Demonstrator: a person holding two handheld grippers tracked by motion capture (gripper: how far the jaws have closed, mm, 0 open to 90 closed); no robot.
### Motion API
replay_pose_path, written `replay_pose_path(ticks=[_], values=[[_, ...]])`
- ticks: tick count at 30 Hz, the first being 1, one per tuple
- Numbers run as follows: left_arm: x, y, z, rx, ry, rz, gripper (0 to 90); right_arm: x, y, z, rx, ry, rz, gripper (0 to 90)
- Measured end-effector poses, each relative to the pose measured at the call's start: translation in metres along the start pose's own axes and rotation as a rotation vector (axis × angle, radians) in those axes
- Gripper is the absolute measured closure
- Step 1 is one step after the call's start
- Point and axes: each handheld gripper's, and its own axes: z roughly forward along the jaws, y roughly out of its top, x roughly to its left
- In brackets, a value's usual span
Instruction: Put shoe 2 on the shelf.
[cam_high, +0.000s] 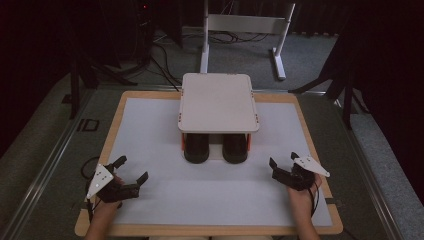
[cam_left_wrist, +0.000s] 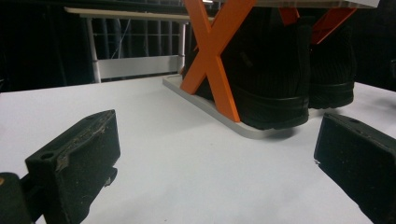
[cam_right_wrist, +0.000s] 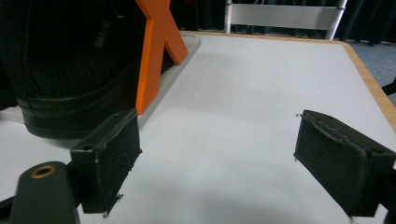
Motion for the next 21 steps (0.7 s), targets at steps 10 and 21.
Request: replay_pose_path(ticks=[10,21], values=[[0.0,0.0,0.0,-0.003,-0.002,0.003,0.7,-0.012,-0.011,-0.011,0.015,-0.03,-0.031,13.7],[0.0,0.0,-0.001,-0.004,0.0,0.005,0.8,-0.024,-0.017,-0.018,0.008,-0.033,-0.029,13.8]])
